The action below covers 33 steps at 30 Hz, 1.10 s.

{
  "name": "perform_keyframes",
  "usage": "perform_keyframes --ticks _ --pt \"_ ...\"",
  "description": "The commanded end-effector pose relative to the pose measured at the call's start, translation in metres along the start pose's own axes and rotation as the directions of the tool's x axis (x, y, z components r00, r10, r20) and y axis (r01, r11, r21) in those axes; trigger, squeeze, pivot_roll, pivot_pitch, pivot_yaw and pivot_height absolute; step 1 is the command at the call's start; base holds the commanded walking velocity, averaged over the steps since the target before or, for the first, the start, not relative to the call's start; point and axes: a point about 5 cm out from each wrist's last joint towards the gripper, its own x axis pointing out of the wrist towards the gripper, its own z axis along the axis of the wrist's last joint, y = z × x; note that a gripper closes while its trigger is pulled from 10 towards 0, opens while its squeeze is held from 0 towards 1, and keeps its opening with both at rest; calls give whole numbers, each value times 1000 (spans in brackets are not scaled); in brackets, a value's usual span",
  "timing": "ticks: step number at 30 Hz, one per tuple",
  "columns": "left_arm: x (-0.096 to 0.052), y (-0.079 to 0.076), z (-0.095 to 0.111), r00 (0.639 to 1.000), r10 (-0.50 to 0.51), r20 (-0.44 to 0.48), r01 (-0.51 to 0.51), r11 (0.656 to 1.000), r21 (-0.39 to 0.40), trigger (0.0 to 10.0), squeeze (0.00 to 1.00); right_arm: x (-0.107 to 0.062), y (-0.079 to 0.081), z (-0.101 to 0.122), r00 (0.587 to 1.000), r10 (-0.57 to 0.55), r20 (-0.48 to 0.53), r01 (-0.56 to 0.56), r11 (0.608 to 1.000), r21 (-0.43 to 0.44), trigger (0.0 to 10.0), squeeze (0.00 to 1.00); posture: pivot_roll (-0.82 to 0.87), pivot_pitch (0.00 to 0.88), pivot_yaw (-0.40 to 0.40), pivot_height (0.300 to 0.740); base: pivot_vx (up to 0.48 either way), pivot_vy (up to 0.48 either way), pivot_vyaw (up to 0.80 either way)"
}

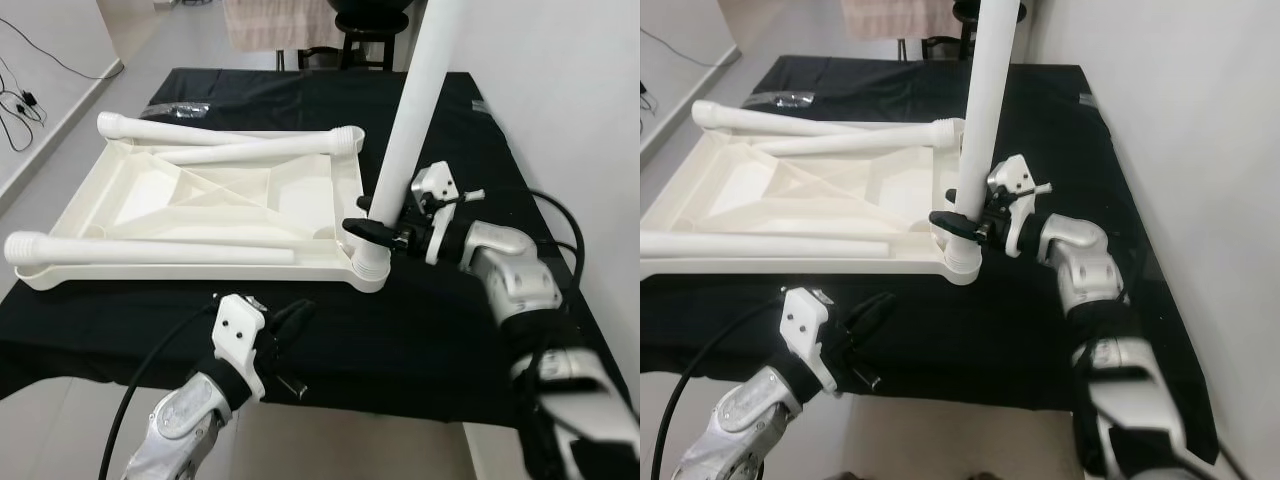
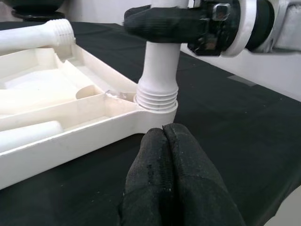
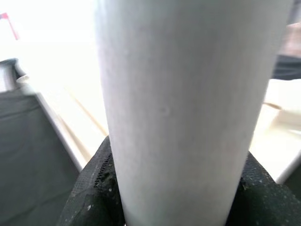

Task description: Building children table

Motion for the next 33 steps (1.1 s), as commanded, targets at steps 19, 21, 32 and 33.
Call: perform_keyframes --ticks 19,21,32,33 --pt "4 5 -1 1000 -1 -13 1 1000 4 10000 0 22 56 -20 953 -295 -69 301 946 117 10000 1000 3 122 -17 740 0 0 0" --pt "4 5 -1 1000 -1 -13 1 1000 4 10000 0 22 56 -20 953 -295 -69 301 946 117 10000 1000 3 122 -17 740 0 0 0" --pt "4 2 -3 1000 -4 -16 4 1000 -2 10000 0 17 23 30 938 346 3 -346 938 -34 10000 0 21 107 -30 740 0 0 0" --pt "4 2 -3 1000 -4 -16 4 1000 -2 10000 0 17 23 30 938 346 3 -346 938 -34 10000 0 21 107 -30 740 0 0 0"
